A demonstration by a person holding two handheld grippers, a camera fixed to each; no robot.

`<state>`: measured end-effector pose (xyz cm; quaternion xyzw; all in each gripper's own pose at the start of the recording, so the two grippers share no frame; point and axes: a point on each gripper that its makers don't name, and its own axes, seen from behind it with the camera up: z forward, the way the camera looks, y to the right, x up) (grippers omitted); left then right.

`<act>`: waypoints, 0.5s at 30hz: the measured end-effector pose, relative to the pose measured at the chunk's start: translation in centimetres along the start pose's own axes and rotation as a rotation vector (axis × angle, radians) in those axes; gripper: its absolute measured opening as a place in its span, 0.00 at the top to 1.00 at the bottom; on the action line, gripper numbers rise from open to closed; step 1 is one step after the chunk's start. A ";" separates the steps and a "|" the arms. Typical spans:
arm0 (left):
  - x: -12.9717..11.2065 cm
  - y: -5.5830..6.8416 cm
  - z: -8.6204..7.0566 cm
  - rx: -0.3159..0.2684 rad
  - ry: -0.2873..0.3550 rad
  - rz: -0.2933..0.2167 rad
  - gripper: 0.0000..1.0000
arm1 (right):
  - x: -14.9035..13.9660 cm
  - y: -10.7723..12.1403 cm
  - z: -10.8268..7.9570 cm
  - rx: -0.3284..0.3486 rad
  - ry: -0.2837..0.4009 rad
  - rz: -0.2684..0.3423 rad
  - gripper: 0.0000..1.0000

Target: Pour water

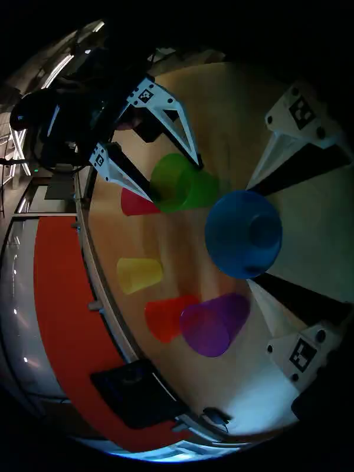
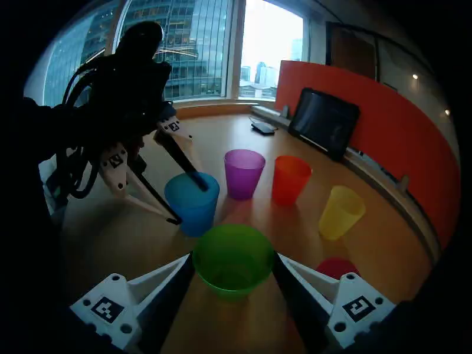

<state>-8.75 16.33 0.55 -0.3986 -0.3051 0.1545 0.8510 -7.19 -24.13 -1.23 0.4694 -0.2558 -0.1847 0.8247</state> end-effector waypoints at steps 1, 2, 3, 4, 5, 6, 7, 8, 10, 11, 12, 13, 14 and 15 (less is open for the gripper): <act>0.0 0.0 0.0 0.001 -0.001 0.001 0.13 | 0.0 0.0 0.0 -0.001 0.001 0.000 0.06; 0.0 -0.1 0.0 0.001 -0.002 0.001 0.13 | 0.0 0.0 0.1 -0.002 0.001 0.001 0.06; -0.1 -0.1 0.0 0.002 -0.003 0.001 0.13 | 0.0 0.0 0.1 -0.002 0.002 0.002 0.06; -0.1 -0.1 0.0 0.002 -0.004 0.000 0.13 | 0.0 0.0 0.2 -0.002 0.002 0.003 0.06; -0.1 -0.2 0.0 0.003 -0.004 -0.001 0.13 | 0.0 0.0 0.2 -0.001 0.003 0.005 0.06; -0.1 -0.2 -0.1 0.003 -0.005 -0.002 0.13 | 0.0 -0.1 0.2 -0.001 0.003 0.007 0.06; -0.2 -0.2 -0.1 0.004 -0.007 -0.004 0.13 | 0.0 -0.1 0.2 0.000 0.005 0.010 0.06; -0.2 -0.2 -0.1 0.004 -0.008 -0.006 0.13 | 0.0 -0.1 0.3 0.000 0.006 0.012 0.06; -0.4 -0.3 -0.1 0.005 -0.014 -0.012 0.13 | 0.0 -0.1 0.3 0.001 0.006 0.015 0.06; -0.5 -0.3 -0.1 0.006 -0.019 -0.015 0.13 | -0.1 -0.1 0.3 0.002 0.006 0.017 0.06; -0.6 -0.4 -0.1 0.007 -0.022 -0.018 0.13 | -0.1 -0.1 0.3 0.002 0.006 0.018 0.05; -0.7 -0.4 -0.1 0.007 -0.022 -0.021 0.13 | -0.2 -0.1 0.2 0.003 0.006 0.019 0.05; -0.7 -0.4 -0.2 0.007 -0.023 -0.025 0.13 | -0.2 -0.1 0.2 0.003 0.005 0.021 0.05; -0.8 -0.4 -0.2 0.007 -0.023 -0.028 0.13 | -0.2 -0.1 0.2 0.004 0.005 0.022 0.04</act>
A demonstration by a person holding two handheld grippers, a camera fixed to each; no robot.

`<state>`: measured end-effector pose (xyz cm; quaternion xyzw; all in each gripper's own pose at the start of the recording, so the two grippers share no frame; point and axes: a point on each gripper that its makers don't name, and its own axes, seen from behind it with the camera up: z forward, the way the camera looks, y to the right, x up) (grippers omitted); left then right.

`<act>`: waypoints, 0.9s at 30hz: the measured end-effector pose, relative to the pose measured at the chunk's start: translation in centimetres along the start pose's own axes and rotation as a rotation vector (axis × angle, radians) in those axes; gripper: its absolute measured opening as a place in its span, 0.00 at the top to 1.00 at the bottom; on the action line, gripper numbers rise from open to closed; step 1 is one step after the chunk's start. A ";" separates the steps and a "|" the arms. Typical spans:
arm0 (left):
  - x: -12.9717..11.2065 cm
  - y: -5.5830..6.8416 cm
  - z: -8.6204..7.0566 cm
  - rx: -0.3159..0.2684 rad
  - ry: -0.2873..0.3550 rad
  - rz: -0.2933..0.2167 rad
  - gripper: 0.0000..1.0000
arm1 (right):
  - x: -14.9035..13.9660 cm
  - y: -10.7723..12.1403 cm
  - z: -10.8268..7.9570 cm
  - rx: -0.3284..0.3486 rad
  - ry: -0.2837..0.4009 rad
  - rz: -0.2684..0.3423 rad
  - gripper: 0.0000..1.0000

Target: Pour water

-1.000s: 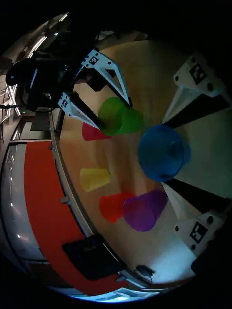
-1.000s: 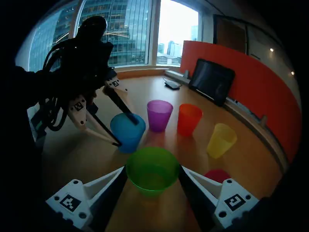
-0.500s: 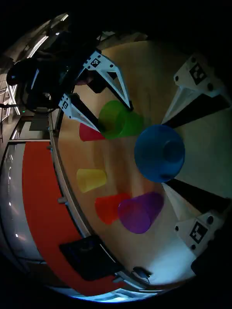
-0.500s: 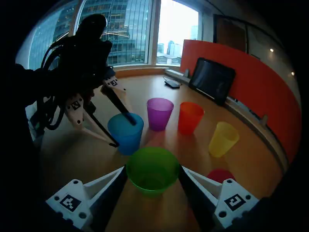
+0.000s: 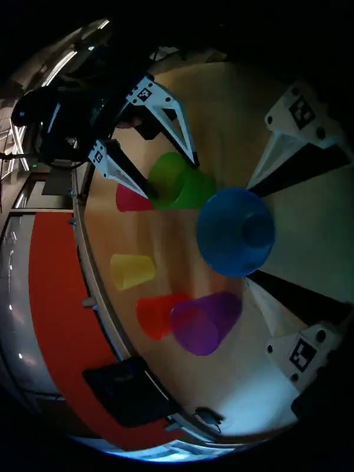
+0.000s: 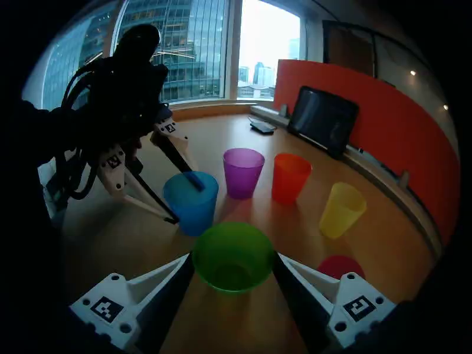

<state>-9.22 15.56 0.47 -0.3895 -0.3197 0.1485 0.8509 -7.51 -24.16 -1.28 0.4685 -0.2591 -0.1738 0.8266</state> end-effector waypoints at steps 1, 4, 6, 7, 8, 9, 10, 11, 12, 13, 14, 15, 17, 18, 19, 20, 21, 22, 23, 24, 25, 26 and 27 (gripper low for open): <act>0.0 0.0 0.0 0.001 0.001 -0.002 0.13 | 0.0 0.0 -0.1 0.000 0.000 0.002 0.03; -0.2 0.0 -0.2 0.004 0.002 -0.008 0.13 | 0.0 0.0 -0.3 0.001 0.001 0.006 0.00; -0.4 0.1 -0.3 0.007 0.002 -0.012 0.13 | 0.0 -0.1 -0.5 0.000 0.002 0.006 0.00; -0.6 0.1 -0.3 0.008 0.001 -0.013 0.13 | 0.0 -0.1 -0.7 -0.002 0.002 0.004 0.00; -0.7 0.1 -0.4 0.009 -0.001 -0.015 0.13 | 0.1 -0.1 -0.8 -0.004 0.003 0.002 0.00; -0.8 0.1 -0.5 0.010 -0.002 -0.017 0.13 | 0.1 -0.1 -1.0 -0.006 0.003 0.000 0.00; -0.9 0.2 -0.5 0.011 -0.003 -0.019 0.13 | 0.1 -0.1 -1.2 -0.009 0.004 -0.003 0.00; -1.0 0.2 -0.6 0.013 -0.004 -0.021 0.13 | 0.1 -0.1 -1.4 -0.012 0.005 -0.006 0.00; -1.1 0.2 -0.7 0.015 -0.004 -0.023 0.13 | 0.1 -0.1 -1.6 -0.014 0.006 -0.008 0.00; -1.2 0.2 -0.9 0.017 -0.002 -0.026 0.13 | 0.2 -0.2 -1.8 -0.016 0.009 -0.008 0.00; -1.2 0.1 -1.1 0.020 0.000 -0.029 0.13 | 0.2 -0.2 -2.1 -0.018 0.012 -0.009 0.00; -1.3 0.1 -1.2 0.023 0.003 -0.032 0.13 | 0.2 -0.2 -2.3 -0.020 0.016 -0.009 0.00; -1.5 0.1 -1.6 0.028 0.008 -0.043 0.13 | 0.3 -0.3 -2.9 -0.026 0.025 -0.006 0.00; -1.6 0.1 -1.8 0.031 0.011 -0.047 0.13 | 0.3 -0.4 -3.2 -0.030 0.029 -0.005 0.00; -1.7 0.2 -2.0 0.033 0.013 -0.051 0.13 | 0.3 -0.4 -3.5 -0.035 0.034 -0.004 0.00; -1.8 0.2 -2.2 0.036 0.016 -0.055 0.13 | 0.3 -0.4 -3.9 -0.040 0.039 -0.003 0.00; -1.8 0.2 -2.4 0.039 0.019 -0.058 0.13 | 0.3 -0.4 -4.2 -0.046 0.045 -0.001 0.00; -1.8 0.2 -2.7 0.044 0.023 -0.060 0.13 | 0.4 -0.4 -4.5 -0.054 0.052 0.002 0.00; -1.8 0.2 -2.9 0.049 0.028 -0.062 0.13 | 0.4 -0.3 -4.8 -0.063 0.060 0.005 0.00; -1.7 0.2 -3.2 0.054 0.033 -0.064 0.13 | 0.5 -0.3 -5.1 -0.070 0.068 0.008 0.00; -1.6 0.2 -3.4 0.059 0.041 -0.066 0.13 | 0.6 -0.2 -5.4 -0.077 0.078 0.013 0.00; -1.4 0.2 -3.7 0.065 0.050 -0.070 0.13 | 0.7 -0.2 -5.7 -0.086 0.088 0.019 0.00; -1.2 0.2 -4.0 0.070 0.058 -0.072 0.13 | 0.9 -0.2 -6.0 -0.093 0.098 0.024 0.00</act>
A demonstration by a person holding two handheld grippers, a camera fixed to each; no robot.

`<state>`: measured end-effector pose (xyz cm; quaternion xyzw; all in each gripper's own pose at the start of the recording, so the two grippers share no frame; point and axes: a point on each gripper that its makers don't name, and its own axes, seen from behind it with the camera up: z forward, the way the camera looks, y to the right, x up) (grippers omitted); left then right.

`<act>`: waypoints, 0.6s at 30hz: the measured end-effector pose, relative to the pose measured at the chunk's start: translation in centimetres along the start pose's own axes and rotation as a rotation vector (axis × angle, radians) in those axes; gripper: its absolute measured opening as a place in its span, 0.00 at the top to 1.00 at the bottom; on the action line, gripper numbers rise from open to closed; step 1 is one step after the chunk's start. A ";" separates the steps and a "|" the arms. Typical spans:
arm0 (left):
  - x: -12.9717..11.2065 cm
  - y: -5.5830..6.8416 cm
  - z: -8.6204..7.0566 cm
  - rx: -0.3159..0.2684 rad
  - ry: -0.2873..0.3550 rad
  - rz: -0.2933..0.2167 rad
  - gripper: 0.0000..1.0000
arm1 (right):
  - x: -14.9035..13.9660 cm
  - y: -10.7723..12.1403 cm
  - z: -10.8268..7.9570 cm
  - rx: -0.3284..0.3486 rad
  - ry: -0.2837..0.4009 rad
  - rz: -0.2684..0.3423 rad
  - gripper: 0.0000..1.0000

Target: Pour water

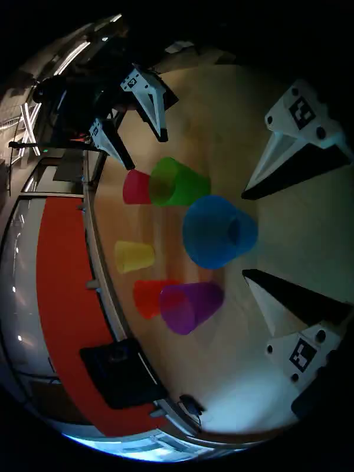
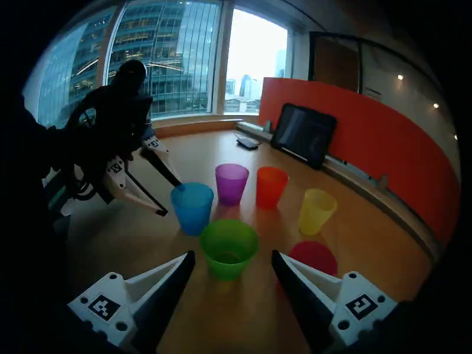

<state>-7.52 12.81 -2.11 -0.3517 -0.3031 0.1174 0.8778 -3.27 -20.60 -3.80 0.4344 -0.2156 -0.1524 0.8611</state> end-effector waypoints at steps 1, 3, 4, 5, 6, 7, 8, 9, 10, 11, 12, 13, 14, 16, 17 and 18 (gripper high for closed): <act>0.2 0.0 -0.2 0.005 0.009 -0.003 0.13 | 0.2 0.0 -0.3 -0.006 0.010 0.006 0.00; 0.6 0.1 -0.7 0.017 0.029 -0.008 0.13 | 0.6 0.0 -0.9 -0.021 0.032 0.018 0.00; 0.8 0.1 -0.9 0.024 0.040 -0.009 0.13 | 0.7 0.0 -1.1 -0.028 0.043 0.024 0.00; 1.0 0.1 -1.2 0.033 0.051 -0.010 0.13 | 0.9 0.0 -1.5 -0.036 0.055 0.030 0.00; 1.2 0.1 -1.4 0.041 0.062 -0.011 0.13 | 1.0 0.0 -1.7 -0.044 0.067 0.036 0.00; 1.3 0.1 -1.7 0.051 0.073 -0.012 0.13 | 1.2 0.1 -2.0 -0.053 0.078 0.041 0.00; 1.6 0.0 -1.9 0.061 0.086 -0.013 0.13 | 1.3 0.1 -2.4 -0.064 0.091 0.048 0.00; 1.8 0.0 -2.2 0.071 0.098 -0.014 0.13 | 1.5 0.2 -2.7 -0.074 0.103 0.054 0.00; 2.0 0.0 -2.4 0.081 0.111 -0.016 0.13 | 1.7 0.3 -3.0 -0.084 0.116 0.060 0.00; 2.3 -0.1 -2.7 0.093 0.126 -0.018 0.13 | 2.0 0.4 -3.4 -0.097 0.130 0.068 0.00; 2.6 -0.1 -3.0 0.104 0.141 -0.021 0.13 | 2.3 0.5 -3.7 -0.107 0.144 0.074 0.00; 2.9 -0.2 -3.3 0.116 0.157 -0.025 0.13 | 2.5 0.6 -4.1 -0.117 0.157 0.079 0.00; 3.3 -0.3 -3.6 0.129 0.175 -0.030 0.13 | 2.8 0.7 -4.5 -0.129 0.172 0.085 0.00; 3.9 -0.5 -4.4 0.154 0.210 -0.039 0.13 | 3.3 1.0 -5.3 -0.151 0.197 0.094 0.00; 4.3 -0.6 -4.9 0.167 0.230 -0.044 0.13 | 3.6 1.2 -5.8 -0.165 0.211 0.098 0.00; 4.7 -0.8 -5.3 0.180 0.248 -0.048 0.13 | 3.8 1.4 -6.1 -0.177 0.223 0.102 0.00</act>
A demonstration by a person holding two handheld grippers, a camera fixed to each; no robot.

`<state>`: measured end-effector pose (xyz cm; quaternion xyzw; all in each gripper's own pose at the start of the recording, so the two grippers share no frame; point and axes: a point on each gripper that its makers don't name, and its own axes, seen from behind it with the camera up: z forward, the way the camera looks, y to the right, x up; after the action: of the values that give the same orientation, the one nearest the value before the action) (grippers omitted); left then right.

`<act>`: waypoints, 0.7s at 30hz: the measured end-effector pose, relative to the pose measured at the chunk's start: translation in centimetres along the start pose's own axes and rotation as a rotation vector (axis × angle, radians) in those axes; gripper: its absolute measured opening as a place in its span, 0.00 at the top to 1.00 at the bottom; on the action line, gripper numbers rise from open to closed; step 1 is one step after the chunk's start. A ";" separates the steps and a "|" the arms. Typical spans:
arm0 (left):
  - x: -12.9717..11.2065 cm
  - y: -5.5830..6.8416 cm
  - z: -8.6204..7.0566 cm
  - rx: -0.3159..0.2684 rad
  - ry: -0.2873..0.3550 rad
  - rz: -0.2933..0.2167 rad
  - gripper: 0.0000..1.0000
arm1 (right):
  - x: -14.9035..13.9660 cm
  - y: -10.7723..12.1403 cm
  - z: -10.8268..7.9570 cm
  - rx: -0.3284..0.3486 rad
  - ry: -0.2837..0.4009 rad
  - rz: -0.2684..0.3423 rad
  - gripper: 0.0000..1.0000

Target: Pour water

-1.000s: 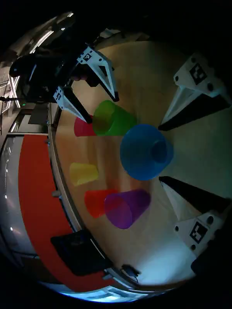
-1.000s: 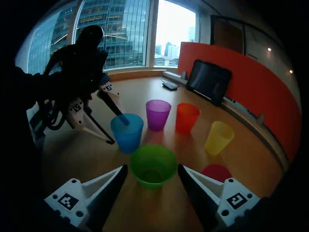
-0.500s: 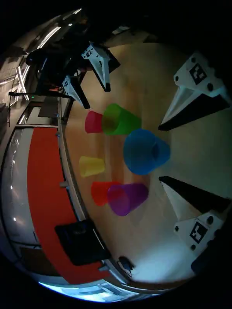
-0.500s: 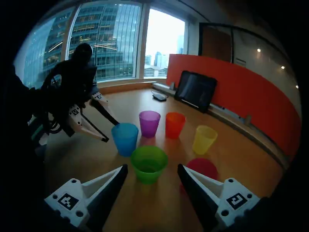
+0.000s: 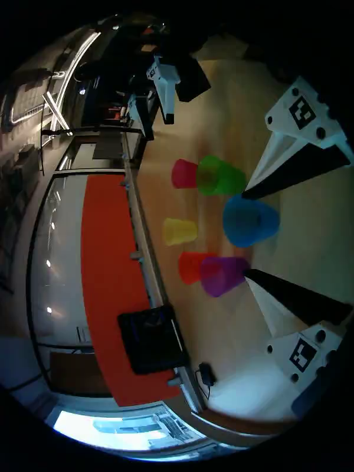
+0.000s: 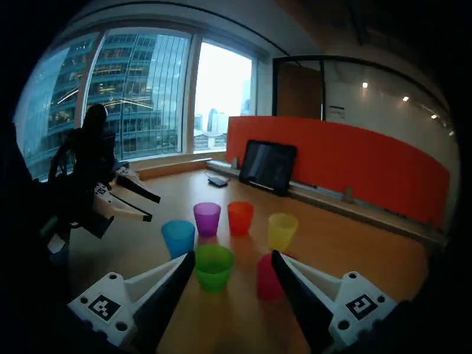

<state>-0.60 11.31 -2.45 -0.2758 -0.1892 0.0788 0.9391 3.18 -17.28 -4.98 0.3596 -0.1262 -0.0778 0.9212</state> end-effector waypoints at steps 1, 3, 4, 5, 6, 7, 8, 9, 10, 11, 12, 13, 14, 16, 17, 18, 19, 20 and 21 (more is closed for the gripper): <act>0.5 -0.3 -0.3 0.014 0.017 -0.002 0.13 | 0.3 0.2 -0.3 -0.011 0.011 0.003 0.00; 1.5 -0.9 -0.8 0.047 0.053 -0.004 0.13 | 0.8 0.7 -0.9 -0.037 0.033 0.011 0.00; 1.9 -1.3 -1.1 0.067 0.071 -0.004 0.13 | 1.0 1.0 -1.1 -0.052 0.042 0.014 0.00; 2.5 -1.7 -1.4 0.090 0.091 -0.003 0.13 | 1.2 1.4 -1.4 -0.070 0.052 0.018 0.00; 2.9 -2.0 -1.7 0.111 0.108 -0.002 0.13 | 1.3 1.7 -1.6 -0.087 0.062 0.022 0.00; 3.4 -2.4 -2.0 0.134 0.126 0.000 0.13 | 1.5 2.1 -1.9 -0.107 0.071 0.024 0.00; 3.9 -2.8 -2.4 0.159 0.147 0.002 0.13 | 1.7 2.6 -2.1 -0.131 0.082 0.027 0.00; 4.4 -3.2 -2.6 0.182 0.164 0.004 0.13 | 1.8 3.0 -2.4 -0.151 0.091 0.030 0.00; 4.8 -3.5 -2.9 0.203 0.181 0.007 0.13 | 2.0 3.5 -2.6 -0.172 0.102 0.032 0.00; 5.2 -3.8 -3.2 0.226 0.200 0.010 0.13 | 2.1 4.0 -2.8 -0.195 0.113 0.035 0.00; 5.6 -4.1 -3.5 0.247 0.216 0.013 0.13 | 2.3 4.4 -3.1 -0.215 0.124 0.037 0.00; 5.9 -4.3 -3.7 0.265 0.229 0.016 0.13 | 2.5 4.8 -3.3 -0.236 0.135 0.039 0.00; 6.2 -4.6 -4.0 0.286 0.243 0.019 0.13 | 2.7 5.3 -3.6 -0.259 0.147 0.042 0.00; 6.7 -5.0 -4.4 0.320 0.265 0.026 0.13 | 3.1 6.0 -4.2 -0.297 0.171 0.042 0.00; 7.0 -5.2 -4.7 0.339 0.276 0.031 0.13 | 3.4 6.4 -4.5 -0.318 0.185 0.041 0.00; 7.2 -5.4 -4.9 0.356 0.288 0.034 0.13 | 3.6 6.6 -4.8 -0.336 0.196 0.039 0.00; 7.5 -5.5 -5.2 0.372 0.300 0.038 0.13 | 3.6 6.9 -5.0 -0.351 0.205 0.036 0.00; 7.8 -5.7 -5.4 0.391 0.314 0.043 0.13 | 3.7 7.2 -5.3 -0.369 0.214 0.033 0.00; 8.0 -5.8 -5.7 0.406 0.326 0.047 0.13 | 3.8 7.4 -5.5 -0.385 0.222 0.030 0.00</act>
<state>9.22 5.73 -1.18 -0.0949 -0.0092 0.0917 0.9912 8.82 -9.26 -3.17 0.1815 -0.0123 -0.0467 0.9822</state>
